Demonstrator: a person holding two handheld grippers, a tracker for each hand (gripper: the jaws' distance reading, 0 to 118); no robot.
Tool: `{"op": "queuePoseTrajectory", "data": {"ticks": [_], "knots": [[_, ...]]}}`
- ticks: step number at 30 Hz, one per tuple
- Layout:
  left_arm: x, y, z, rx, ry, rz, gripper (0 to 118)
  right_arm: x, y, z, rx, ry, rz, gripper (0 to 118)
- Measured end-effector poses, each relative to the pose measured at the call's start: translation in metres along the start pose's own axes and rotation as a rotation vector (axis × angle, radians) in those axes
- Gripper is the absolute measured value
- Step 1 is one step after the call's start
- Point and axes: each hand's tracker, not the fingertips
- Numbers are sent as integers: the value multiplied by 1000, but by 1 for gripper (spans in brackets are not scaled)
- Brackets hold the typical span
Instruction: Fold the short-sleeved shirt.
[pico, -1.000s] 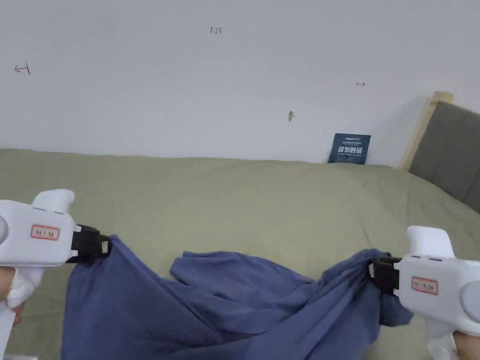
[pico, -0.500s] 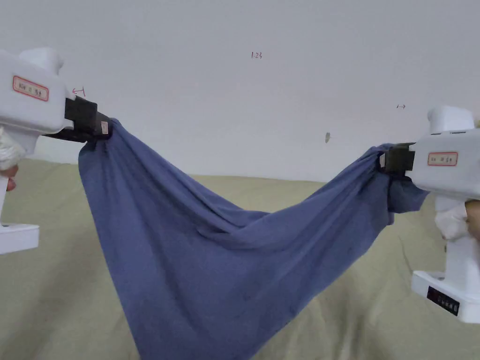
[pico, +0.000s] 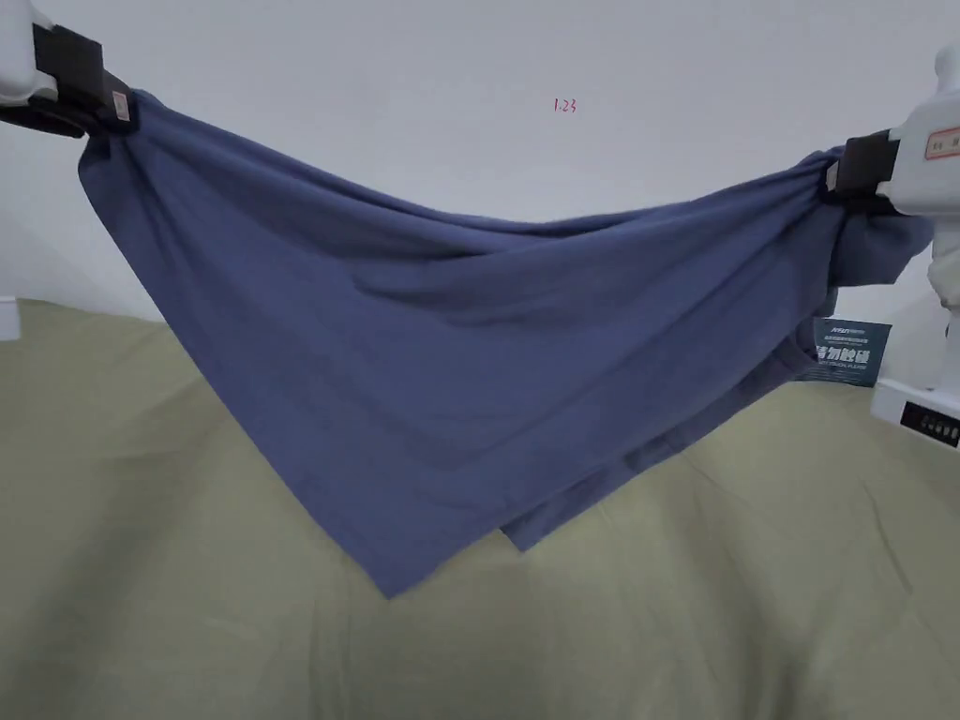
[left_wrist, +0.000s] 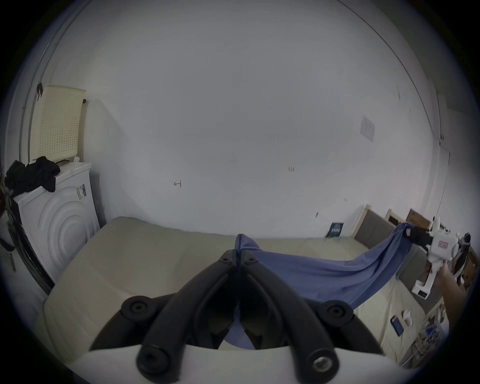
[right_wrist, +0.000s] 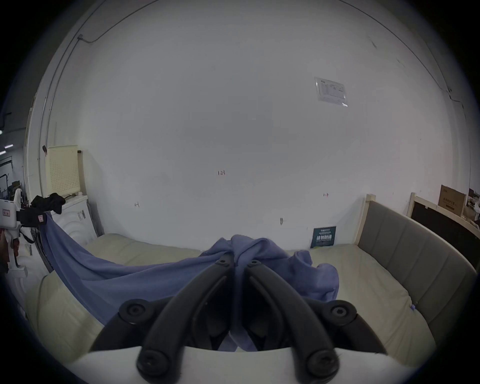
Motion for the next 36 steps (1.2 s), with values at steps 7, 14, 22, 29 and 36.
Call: {"op": "queuePoseTrajectory", "data": {"ticks": [7,14,22,29,36], "knots": [[-7,6,-35,22,24,53,0,-2,10,-36,30,21,-63,6],[0,-12,-49,-13,33,38,0,-3,-3,-50,7,21,-71,6],[-1,-53,-34,-73,-10,5,0,10,-43,-30,-28,66,-80,6],[-13,-112,-9,-124,-31,18,0,33,-98,-1,-99,105,-138,6],[-27,-194,15,-248,-84,-5,0,45,-166,32,-178,138,-208,6]]}}
